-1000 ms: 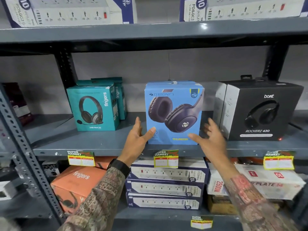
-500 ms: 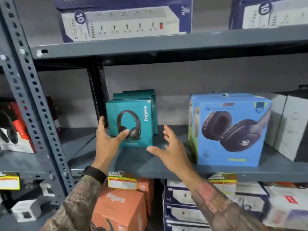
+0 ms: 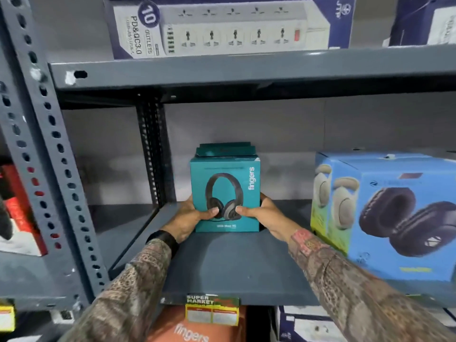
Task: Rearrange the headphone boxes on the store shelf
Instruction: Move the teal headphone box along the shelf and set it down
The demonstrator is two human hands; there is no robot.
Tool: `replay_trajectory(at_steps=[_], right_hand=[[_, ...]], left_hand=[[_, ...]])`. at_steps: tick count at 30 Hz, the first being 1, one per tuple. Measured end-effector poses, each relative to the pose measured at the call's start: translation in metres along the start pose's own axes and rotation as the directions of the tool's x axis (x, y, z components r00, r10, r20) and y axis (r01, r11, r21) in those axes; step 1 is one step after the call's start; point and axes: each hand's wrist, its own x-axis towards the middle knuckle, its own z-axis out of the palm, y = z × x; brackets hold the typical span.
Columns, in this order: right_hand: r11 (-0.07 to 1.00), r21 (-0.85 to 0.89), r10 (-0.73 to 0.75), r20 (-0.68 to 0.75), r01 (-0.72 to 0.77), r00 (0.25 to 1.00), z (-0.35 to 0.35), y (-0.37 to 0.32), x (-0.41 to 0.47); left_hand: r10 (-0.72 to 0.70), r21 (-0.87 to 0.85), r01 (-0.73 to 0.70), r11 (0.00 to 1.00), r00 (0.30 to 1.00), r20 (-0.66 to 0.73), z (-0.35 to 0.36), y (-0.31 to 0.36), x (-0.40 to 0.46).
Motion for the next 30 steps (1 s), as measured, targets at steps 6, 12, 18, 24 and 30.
replay_trajectory(at_steps=[6,12,18,24,30], right_hand=[[1.000,0.030,-0.005,-0.050,0.006,0.999,0.001,0.002,0.000],[0.998,-0.066,0.008,-0.034,-0.010,0.999,0.008,-0.005,-0.024],[0.997,-0.080,-0.007,0.023,0.009,1.000,0.008,-0.007,-0.071],[0.992,-0.073,-0.107,-0.019,0.106,0.994,0.017,0.007,-0.105],[0.985,-0.121,-0.125,-0.018,0.122,0.992,0.021,0.006,-0.113]], left_hand=[[0.019,0.063,-0.018,0.998,1.000,-0.017,0.001,0.001,-0.002],[-0.026,0.098,0.024,0.995,0.999,0.026,-0.004,0.013,-0.033],[0.030,0.191,-0.041,0.981,0.998,0.060,-0.004,0.015,-0.092],[0.075,0.250,-0.079,0.965,0.997,0.023,-0.007,0.009,-0.128],[0.067,0.225,-0.066,0.972,0.998,0.004,-0.004,0.008,-0.133]])
